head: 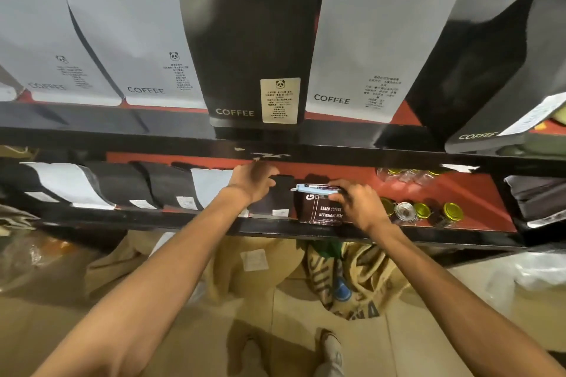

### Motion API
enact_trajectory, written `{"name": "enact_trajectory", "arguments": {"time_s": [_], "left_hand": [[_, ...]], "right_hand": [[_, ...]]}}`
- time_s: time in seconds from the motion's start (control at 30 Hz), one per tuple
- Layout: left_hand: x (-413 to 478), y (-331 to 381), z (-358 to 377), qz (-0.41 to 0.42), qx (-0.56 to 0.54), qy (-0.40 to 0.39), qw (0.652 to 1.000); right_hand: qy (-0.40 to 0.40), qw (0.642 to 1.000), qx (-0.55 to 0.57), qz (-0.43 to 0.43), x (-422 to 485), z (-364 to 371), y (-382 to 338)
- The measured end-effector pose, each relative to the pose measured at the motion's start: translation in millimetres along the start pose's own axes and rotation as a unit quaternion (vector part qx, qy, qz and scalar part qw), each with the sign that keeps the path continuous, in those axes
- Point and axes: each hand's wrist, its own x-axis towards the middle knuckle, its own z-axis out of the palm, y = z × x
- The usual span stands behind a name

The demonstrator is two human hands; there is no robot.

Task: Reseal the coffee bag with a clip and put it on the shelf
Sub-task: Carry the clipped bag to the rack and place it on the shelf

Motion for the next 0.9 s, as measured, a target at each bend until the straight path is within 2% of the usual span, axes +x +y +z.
{"name": "enact_trajectory", "arguments": {"time_s": [0.23,0.63,0.9], "left_hand": [[4.1,0.4,-2.6,0.01,0.037,-0.018,0.999],[6.4,1.3,-0.6,0.006,0.032,-0.012,0.999],[3.5,1.3,-1.0,0.013,0.027,-0.012,0.999]], "right_hand": [[0.013,0.999,0.026,0.014,7.6,-3.7,4.8],[-0.024,0.999,0.038,0.004,17.3,6.8,13.1],[0.02,1.0,-0.003,-0.002,23.0,19.8,18.6]]}}
